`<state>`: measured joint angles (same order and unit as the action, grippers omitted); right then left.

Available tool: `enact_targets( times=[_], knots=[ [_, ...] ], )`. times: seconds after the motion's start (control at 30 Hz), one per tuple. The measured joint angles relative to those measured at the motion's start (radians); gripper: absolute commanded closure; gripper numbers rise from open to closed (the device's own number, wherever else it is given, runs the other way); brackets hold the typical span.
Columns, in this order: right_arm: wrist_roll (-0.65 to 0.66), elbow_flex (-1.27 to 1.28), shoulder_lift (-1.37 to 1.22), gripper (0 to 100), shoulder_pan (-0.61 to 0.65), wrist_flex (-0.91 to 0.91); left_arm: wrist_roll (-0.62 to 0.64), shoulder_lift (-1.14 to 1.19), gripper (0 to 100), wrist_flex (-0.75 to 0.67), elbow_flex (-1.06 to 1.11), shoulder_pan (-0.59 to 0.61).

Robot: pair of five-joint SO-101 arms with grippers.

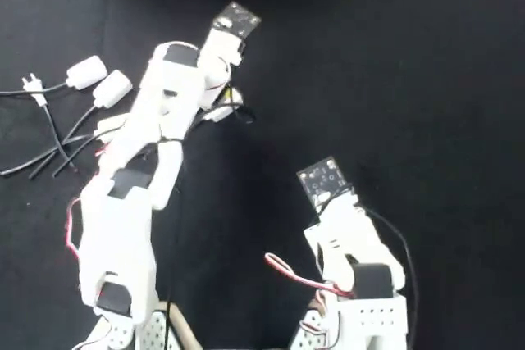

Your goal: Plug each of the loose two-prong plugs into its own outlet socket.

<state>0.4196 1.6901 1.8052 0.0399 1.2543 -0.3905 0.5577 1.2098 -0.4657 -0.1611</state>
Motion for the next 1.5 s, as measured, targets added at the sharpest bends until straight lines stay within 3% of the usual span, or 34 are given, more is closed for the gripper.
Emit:
enact_targets(
  times=[0.2,0.57,0.83,0.97,1.1,1.27,1.5],
  knots=[
    [0.0,0.0,0.0,98.2,0.0,0.0,0.0,0.028,90,0.158,-0.14,0.02],
    [0.0,0.0,0.0,98.2,0.0,0.0,0.017,0.029,90,0.005,-0.129,0.219],
    [0.0,0.0,0.0,98.2,0.0,0.0,0.029,0.029,89,0.072,-0.129,0.408],
    [0.0,0.0,0.0,98.2,0.0,0.0,0.021,0.029,89,0.149,-0.129,0.411],
    [0.0,0.0,0.0,98.2,0.0,0.0,-0.06,0.029,81,0.158,-0.129,0.413],
    [0.0,0.0,0.0,98.2,0.0,0.0,-0.161,0.031,81,0.192,-0.048,0.413],
    [0.0,0.0,0.0,98.2,0.0,0.0,-0.181,0.031,81,0.241,-0.086,0.437]
  ],
)
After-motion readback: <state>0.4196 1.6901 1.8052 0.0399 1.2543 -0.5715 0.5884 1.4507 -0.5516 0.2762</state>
